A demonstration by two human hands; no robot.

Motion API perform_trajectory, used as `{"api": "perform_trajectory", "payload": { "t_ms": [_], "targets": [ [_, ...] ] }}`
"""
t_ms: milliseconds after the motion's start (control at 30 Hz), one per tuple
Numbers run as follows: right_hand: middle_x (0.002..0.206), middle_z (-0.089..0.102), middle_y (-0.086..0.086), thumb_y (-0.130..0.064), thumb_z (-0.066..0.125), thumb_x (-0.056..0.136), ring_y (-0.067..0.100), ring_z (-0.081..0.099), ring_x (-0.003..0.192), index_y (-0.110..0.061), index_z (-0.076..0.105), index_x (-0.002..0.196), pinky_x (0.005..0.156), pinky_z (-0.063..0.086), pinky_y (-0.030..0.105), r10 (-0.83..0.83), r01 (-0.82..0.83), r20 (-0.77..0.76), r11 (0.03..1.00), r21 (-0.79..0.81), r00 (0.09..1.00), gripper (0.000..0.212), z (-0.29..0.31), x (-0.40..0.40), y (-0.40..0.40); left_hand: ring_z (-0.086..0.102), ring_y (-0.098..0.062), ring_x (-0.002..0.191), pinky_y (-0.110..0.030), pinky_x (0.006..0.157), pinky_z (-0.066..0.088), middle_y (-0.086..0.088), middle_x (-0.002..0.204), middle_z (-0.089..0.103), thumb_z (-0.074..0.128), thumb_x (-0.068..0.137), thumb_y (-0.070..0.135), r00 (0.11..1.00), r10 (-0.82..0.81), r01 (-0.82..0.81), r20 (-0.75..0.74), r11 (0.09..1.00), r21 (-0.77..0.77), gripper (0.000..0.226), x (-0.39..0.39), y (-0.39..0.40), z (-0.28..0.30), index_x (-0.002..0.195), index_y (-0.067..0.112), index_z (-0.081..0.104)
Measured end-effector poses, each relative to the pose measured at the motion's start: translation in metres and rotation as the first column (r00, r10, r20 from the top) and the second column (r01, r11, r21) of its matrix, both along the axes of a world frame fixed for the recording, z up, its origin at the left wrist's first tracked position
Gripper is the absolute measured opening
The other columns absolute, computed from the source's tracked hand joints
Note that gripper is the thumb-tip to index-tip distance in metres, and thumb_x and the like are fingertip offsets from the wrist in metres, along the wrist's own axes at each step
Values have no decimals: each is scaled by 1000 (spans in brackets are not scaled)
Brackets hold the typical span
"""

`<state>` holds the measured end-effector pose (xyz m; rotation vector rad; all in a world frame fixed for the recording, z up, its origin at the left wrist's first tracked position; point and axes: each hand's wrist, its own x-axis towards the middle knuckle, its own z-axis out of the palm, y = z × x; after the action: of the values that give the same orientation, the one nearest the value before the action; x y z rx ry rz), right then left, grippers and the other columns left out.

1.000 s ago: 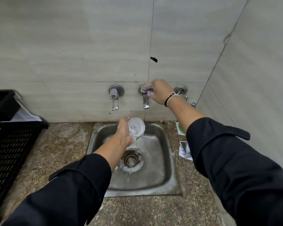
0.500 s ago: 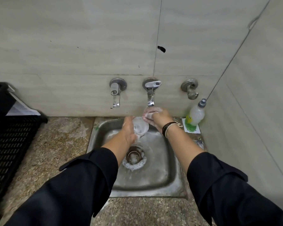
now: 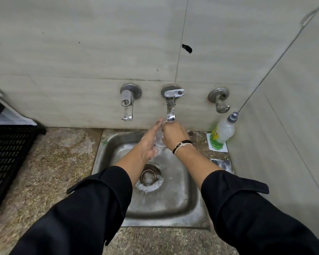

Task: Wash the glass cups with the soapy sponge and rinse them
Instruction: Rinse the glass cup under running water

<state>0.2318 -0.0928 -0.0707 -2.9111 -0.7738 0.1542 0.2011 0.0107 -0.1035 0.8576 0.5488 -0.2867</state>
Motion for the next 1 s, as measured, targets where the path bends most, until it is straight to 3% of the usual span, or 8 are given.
{"api": "perform_trajectory", "payload": {
  "t_ms": [133, 233, 400, 467, 667, 733, 833, 1000],
  "targets": [
    [106, 70, 13, -9, 52, 93, 35, 68, 97, -11, 63, 121, 77, 52, 39, 17, -15, 99, 1000, -22, 995, 30, -6, -8, 1, 76, -13, 95, -27, 63, 61, -3, 122, 73, 73, 92, 37, 979, 203, -204, 11, 978, 40, 40, -4, -9, -7, 127, 20, 66],
    [116, 68, 15, -17, 53, 90, 35, 66, 102, -13, 55, 137, 81, 53, 40, 90, -99, 80, 988, 120, 993, 47, -19, -12, 1, 75, -19, 86, -33, 72, 63, -8, 109, 77, 78, 88, 38, 943, 327, -323, -61, 944, 60, 44, -5, -8, -16, 120, 10, 72],
    [145, 53, 12, -37, 38, 89, 29, 43, 135, -18, 51, 145, 112, 36, 41, 179, -54, -163, 817, 575, 970, 61, -38, -8, -19, 66, -30, 101, -46, 97, 50, -20, 114, 67, 56, 97, 38, 990, 118, -111, 82, 990, -85, 38, -13, 7, -13, 114, 6, 68],
    [147, 52, 12, -35, 31, 88, 28, 43, 136, -16, 48, 147, 113, 32, 36, 149, 6, -247, 846, 533, 958, 65, -35, 2, -21, 67, -30, 107, -48, 105, 47, -19, 118, 68, 57, 95, 36, 995, -8, 13, 103, 999, -45, 37, -16, 8, -10, 116, 8, 67],
    [102, 70, 18, -34, 40, 92, 37, 63, 99, -8, 66, 102, 81, 45, 37, 82, -50, -154, 979, 198, 985, 38, -13, 18, -1, 73, -31, 101, -40, 74, 61, -23, 126, 68, 74, 86, 43, 986, 154, -153, -58, 988, 23, 61, -6, -7, -11, 133, 6, 65],
    [107, 67, 17, -28, 44, 94, 35, 61, 102, -11, 67, 108, 84, 46, 36, -53, 67, -109, 990, 126, 993, 32, -14, 20, 2, 75, -28, 95, -36, 66, 61, -21, 118, 72, 64, 94, 42, 978, 191, -191, -84, 981, 10, 52, -2, -16, -5, 131, 5, 66],
    [113, 67, 14, -51, 30, 84, 34, 61, 103, -16, 66, 114, 86, 48, 34, -261, 288, -175, 945, 157, 949, 58, -19, 26, 6, 77, -19, 77, -30, 54, 58, -8, 97, 78, 58, 101, 41, 969, 235, -227, -77, 969, 96, 30, 2, -19, -1, 113, 17, 73],
    [105, 70, 10, -60, 42, 89, 35, 65, 99, -18, 68, 103, 80, 51, 36, -414, 534, -368, 775, 338, 833, 51, -11, 30, 16, 73, -29, 102, -39, 82, 57, -6, 109, 78, 80, 85, 43, 901, 432, -427, -28, 898, 109, 36, 3, -24, -5, 113, 20, 75]
  ]
}}
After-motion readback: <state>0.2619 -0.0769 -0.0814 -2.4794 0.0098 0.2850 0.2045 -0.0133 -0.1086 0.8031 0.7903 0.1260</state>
